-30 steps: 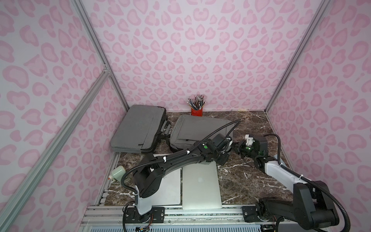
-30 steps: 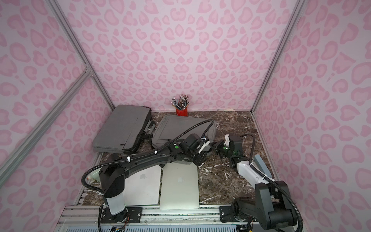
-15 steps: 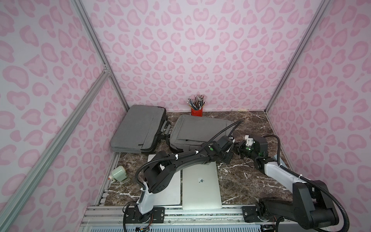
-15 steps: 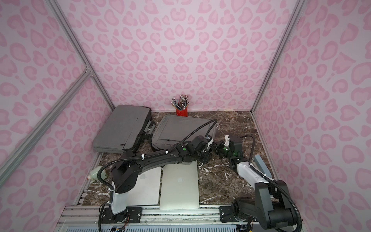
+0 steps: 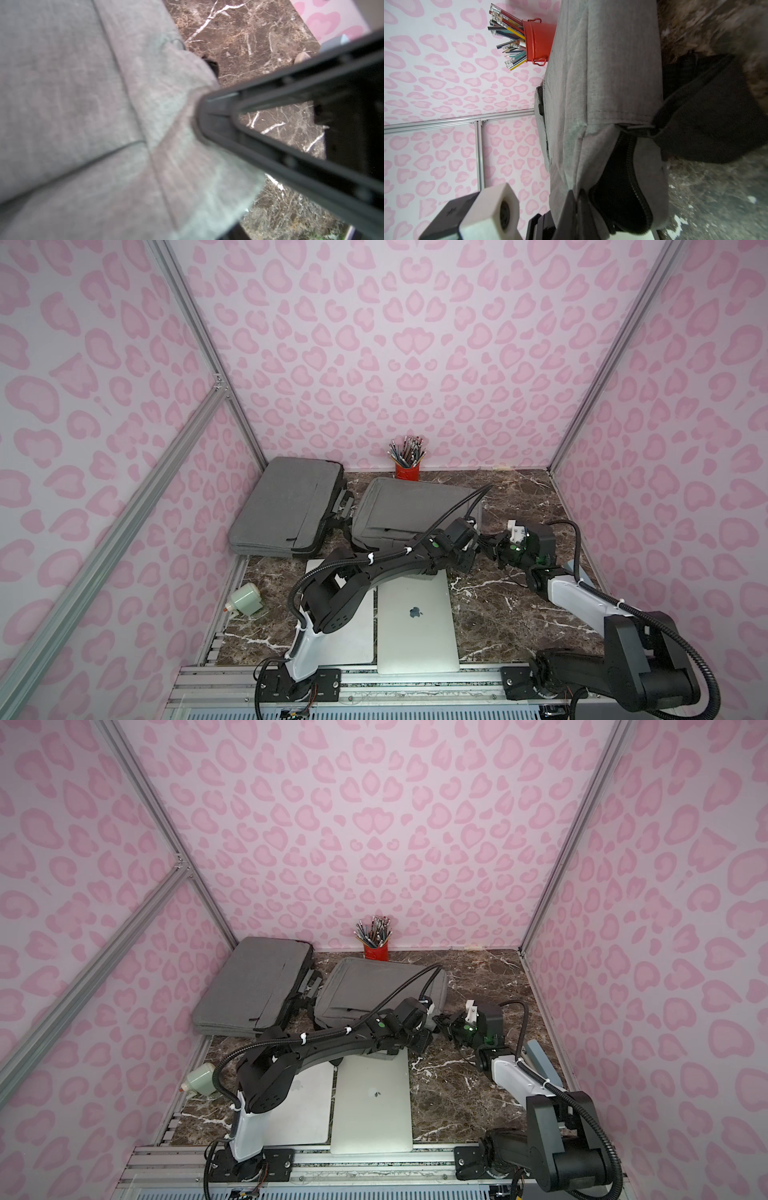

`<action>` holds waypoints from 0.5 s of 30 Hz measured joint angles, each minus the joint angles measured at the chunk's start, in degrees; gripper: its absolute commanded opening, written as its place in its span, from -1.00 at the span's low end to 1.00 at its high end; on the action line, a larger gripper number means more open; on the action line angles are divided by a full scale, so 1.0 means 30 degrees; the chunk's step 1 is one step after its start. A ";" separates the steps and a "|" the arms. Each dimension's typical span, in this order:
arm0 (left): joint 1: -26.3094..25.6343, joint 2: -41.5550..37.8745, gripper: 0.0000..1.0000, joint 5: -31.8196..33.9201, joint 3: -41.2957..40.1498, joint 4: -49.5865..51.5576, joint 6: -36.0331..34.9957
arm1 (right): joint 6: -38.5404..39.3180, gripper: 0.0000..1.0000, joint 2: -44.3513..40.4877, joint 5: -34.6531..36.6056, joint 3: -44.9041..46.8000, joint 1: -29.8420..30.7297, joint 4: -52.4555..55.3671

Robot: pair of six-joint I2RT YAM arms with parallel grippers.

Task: Open the zippered laptop bag and take out the laptop
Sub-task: Unzip the zipper on the zippered laptop bag.

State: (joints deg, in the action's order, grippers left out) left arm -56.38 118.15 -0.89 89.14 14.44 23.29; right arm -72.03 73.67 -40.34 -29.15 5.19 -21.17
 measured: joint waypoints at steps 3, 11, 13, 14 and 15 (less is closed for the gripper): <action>0.0036 0.0117 -0.50 0.0000 0.0117 0.0036 -0.0138 | 0.0007 -1.00 0.0044 0.0000 0.0000 -0.0073 -0.0109; 0.0066 0.0240 -0.79 -0.0226 0.0342 0.0168 -0.0393 | 0.0007 -1.00 0.0335 -0.0080 0.0000 -0.0109 -0.0488; 0.0109 0.0240 -0.85 -0.0284 0.0372 0.0175 -0.0503 | 0.0007 -1.00 0.0408 -0.0102 0.0000 -0.0124 -0.0532; 0.0131 0.0240 -0.87 -0.0291 0.0372 0.0175 -0.0517 | 0.0007 -1.00 0.0444 -0.0146 0.0000 -0.0138 -0.0539; 0.0131 0.0240 -0.88 -0.0306 0.0372 0.0197 -0.0590 | 0.0015 -1.00 0.0459 -0.0175 0.0000 -0.0153 -0.0539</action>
State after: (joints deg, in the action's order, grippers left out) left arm -55.99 118.87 -1.80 90.26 15.03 21.52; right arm -71.99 75.05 -40.86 -29.15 4.73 -22.79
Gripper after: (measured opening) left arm 0.112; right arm 0.050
